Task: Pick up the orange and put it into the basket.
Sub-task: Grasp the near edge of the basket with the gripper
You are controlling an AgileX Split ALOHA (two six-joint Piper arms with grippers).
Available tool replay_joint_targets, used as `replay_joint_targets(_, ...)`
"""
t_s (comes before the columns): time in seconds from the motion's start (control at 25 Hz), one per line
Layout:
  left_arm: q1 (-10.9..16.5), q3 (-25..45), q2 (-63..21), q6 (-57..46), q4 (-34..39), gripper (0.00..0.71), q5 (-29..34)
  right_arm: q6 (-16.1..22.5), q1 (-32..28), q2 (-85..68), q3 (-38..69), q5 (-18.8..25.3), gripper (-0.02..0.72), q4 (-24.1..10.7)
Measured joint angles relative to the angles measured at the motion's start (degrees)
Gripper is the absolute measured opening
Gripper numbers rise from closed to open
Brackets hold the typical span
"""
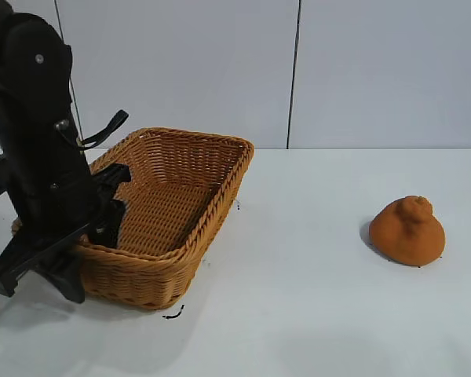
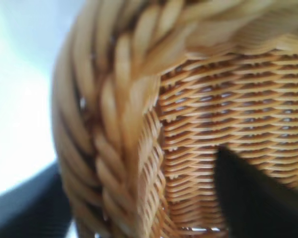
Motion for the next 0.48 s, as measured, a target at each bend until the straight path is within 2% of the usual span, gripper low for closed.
replay_joint_targets(0.12, 0.00, 0.00, 0.00, -0.06, 0.00, 0.133, 0.65, 0.00, 0.00, 0.00, 0.00, 0.00, 0.694, 0.33)
replay_joint_targets(0.16, 0.00, 0.00, -0.06, -0.43, 0.00, 0.106, 0.35, 0.00, 0.00, 0.00, 0.00, 0.00, 0.694, 0.33)
replay_joint_targets(0.36, 2.00, -1.09, -2.43, 1.80, 0.00, 0.091, 1.56, 0.00, 0.00, 0.00, 0.00, 0.00, 0.694, 0.33)
replay_joint_targets(0.48, 5.80, -3.63, -4.29, 9.66, -0.35, 0.091, 5.80, 0.00, 0.00, 0.00, 0.00, 0.00, 0.694, 0.33)
